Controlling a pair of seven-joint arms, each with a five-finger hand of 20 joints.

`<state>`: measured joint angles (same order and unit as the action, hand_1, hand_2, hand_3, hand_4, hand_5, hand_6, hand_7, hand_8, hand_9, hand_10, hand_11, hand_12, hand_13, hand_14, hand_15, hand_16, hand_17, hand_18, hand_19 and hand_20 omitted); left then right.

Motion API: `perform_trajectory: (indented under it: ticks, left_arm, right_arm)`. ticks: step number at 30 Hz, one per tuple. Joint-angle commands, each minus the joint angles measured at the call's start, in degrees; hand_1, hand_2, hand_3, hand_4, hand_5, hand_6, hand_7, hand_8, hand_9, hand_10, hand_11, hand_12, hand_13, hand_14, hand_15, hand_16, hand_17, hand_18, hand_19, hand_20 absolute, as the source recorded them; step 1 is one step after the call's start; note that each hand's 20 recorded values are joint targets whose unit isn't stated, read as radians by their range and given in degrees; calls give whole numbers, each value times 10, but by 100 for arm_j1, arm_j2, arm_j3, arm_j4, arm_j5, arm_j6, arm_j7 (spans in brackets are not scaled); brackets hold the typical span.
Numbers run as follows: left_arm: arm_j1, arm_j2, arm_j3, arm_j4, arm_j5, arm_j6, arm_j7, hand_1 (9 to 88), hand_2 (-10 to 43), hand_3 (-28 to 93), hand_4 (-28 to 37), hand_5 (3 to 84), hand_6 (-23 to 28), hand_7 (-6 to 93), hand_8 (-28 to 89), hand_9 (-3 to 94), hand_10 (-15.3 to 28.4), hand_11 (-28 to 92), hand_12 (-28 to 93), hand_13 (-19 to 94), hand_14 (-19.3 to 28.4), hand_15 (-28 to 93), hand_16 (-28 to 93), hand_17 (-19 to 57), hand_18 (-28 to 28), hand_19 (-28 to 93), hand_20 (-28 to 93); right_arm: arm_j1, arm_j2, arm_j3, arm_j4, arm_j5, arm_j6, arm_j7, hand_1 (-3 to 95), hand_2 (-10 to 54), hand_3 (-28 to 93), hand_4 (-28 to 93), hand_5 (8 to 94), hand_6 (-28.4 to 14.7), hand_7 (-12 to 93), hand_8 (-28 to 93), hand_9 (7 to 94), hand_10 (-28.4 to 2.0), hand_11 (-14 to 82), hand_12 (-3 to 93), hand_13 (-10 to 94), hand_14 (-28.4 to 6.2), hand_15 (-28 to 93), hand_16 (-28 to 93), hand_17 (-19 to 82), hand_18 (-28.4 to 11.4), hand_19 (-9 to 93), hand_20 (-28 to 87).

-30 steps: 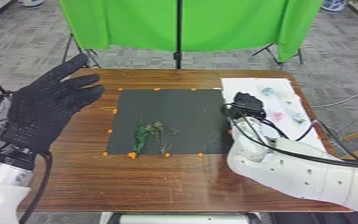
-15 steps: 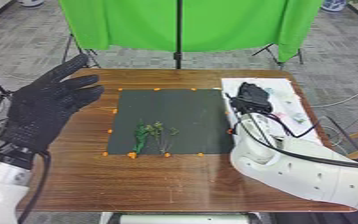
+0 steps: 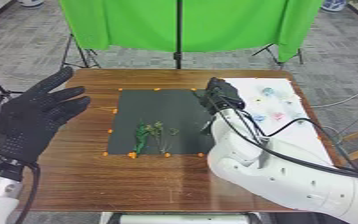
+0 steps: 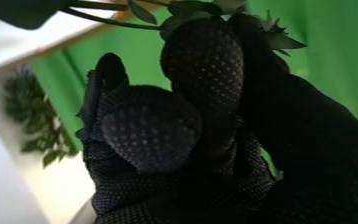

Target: Arrange flowers

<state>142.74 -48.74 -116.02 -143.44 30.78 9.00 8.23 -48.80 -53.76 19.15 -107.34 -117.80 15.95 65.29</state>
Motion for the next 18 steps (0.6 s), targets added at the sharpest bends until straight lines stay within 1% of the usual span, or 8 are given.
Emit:
perform_trajectory:
  ticks: [1,4,5,7,9,11,17,18]
  left_arm:
    - [230,-111,-67,-102,2,91,-8,230,85,751,-251,304,75,160,-107,282,215,282,114,203,284,500,-91,-100,276,591,156]
    - [192,-88,14,-94,-2,109,6,230,85,751,-250,304,75,159,-107,283,215,282,113,203,283,500,-91,-100,276,592,156]
    - [153,-84,32,-81,3,80,-30,231,85,752,-249,304,75,159,-107,282,215,282,113,203,283,500,-91,-100,276,592,156]
    - [157,-75,43,-84,18,61,-15,232,84,751,-250,304,75,159,-107,282,215,283,114,203,283,500,-91,-100,276,591,156]
    - [36,-55,111,-51,10,70,-75,231,84,752,-250,304,75,159,-106,282,215,283,114,203,283,499,-92,-100,276,591,155]
    - [14,-33,131,-42,15,67,-60,231,84,752,-249,304,75,159,-106,282,215,282,113,203,283,499,-91,-100,276,592,155]
    - [-12,-50,176,-37,24,70,-81,231,84,752,-249,304,75,159,-106,282,216,282,113,204,283,500,-91,-100,275,592,155]
    - [-10,-64,177,-35,30,42,-88,231,83,752,-249,304,75,160,-106,282,216,282,113,204,284,500,-91,-100,276,592,155]
  right_arm:
    - [-560,-446,-114,-173,270,-417,-32,530,-95,727,-249,931,-31,189,124,937,-106,442,140,901,-66,668,197,393,-225,932,114]
    - [-605,-530,-121,-65,322,-631,-6,524,-95,728,-237,930,-35,194,128,937,-110,457,141,900,-70,680,197,392,-227,932,121]
    - [-573,-538,-166,-23,371,-628,39,522,-95,728,-234,930,-36,195,130,937,-111,461,141,900,-71,682,197,392,-228,932,123]
    - [-477,-555,-281,108,409,-674,108,516,-95,730,-228,931,-36,196,133,937,-111,465,138,899,-72,688,197,393,-229,932,128]
    - [-405,-592,-301,261,529,-747,214,513,-95,731,-224,931,-36,197,136,937,-112,469,137,899,-73,693,196,393,-229,932,132]
    - [-309,-593,-372,384,590,-799,265,511,-95,731,-222,932,-36,196,137,937,-112,470,135,899,-73,695,195,393,-230,932,136]
    - [-149,-630,-488,621,591,-859,457,508,-95,722,-222,930,-34,195,139,937,-108,472,134,898,-72,699,191,396,-233,932,147]
    - [-117,-634,-519,647,580,-844,503,506,-95,721,-223,929,-33,195,139,937,-106,471,134,899,-72,699,191,397,-233,932,147]
